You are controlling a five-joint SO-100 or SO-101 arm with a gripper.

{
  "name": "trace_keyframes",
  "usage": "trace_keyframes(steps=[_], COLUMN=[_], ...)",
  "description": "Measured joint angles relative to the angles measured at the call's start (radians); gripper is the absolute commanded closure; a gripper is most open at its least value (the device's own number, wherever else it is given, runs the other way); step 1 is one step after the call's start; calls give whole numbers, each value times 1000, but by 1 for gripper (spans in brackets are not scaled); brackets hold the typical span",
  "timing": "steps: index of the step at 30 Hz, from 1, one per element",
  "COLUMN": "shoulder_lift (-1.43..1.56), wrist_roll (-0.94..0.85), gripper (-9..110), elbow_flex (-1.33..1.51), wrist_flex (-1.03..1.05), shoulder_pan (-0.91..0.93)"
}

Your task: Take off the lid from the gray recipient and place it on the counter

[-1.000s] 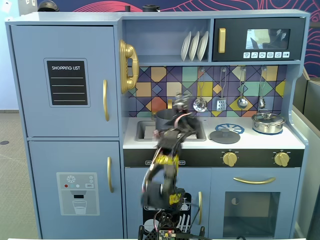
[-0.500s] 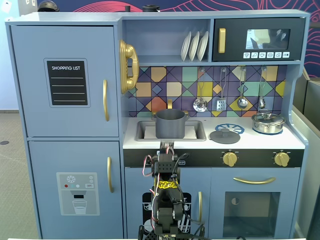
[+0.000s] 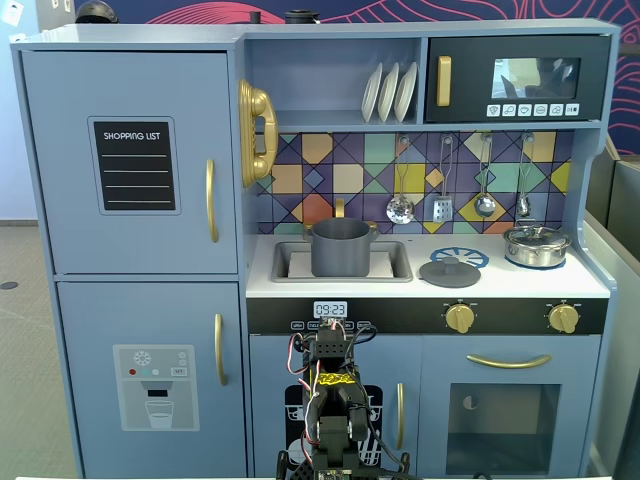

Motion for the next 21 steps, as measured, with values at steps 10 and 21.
trace_keyframes(steps=[10, 21], shoulder_lift=[5, 5], wrist_roll=[20, 20], gripper=[98, 98], elbow_flex=[0, 0], wrist_flex=[9, 9], shoulder_pan=[-3, -3])
